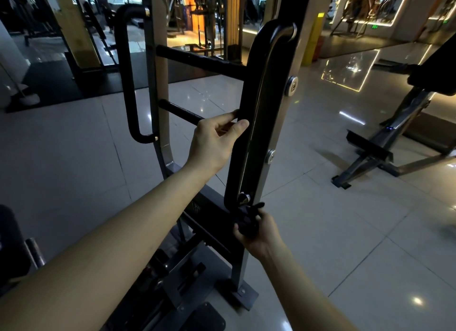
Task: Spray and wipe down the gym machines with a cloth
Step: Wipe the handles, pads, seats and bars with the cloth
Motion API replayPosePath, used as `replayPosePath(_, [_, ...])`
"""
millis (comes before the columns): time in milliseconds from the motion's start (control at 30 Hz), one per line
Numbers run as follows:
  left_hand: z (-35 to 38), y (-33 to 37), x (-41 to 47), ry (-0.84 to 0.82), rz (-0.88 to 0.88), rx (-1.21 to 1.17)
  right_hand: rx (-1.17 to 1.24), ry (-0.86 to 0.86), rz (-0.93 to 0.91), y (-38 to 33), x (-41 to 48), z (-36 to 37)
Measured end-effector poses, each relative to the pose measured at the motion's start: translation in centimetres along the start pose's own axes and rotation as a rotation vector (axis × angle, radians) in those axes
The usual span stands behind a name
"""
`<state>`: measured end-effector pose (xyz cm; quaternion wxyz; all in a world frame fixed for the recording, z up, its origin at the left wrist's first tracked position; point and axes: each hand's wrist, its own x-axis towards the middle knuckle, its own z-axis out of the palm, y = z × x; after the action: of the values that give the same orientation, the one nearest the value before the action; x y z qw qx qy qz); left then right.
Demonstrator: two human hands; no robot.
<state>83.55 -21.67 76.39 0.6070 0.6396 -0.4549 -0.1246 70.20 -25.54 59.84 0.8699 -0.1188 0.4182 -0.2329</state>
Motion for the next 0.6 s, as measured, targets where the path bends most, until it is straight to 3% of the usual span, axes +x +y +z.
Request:
replayPosePath(167, [0.1, 0.2, -0.2, -0.006, 0.008, 0.005, 0.237, -0.051, 0.042, 2.4, 0.7, 2.3])
replayPosePath(400, [0.1, 0.0, -0.2, -0.002, -0.001, -0.016, 0.049, -0.168, 0.045, 2.8, -1.8, 0.3])
replayPosePath(600, [0.1, 0.2, -0.3, -0.008, -0.001, -0.019, 0.038, -0.024, -0.005, 1.7, -0.8, 1.8])
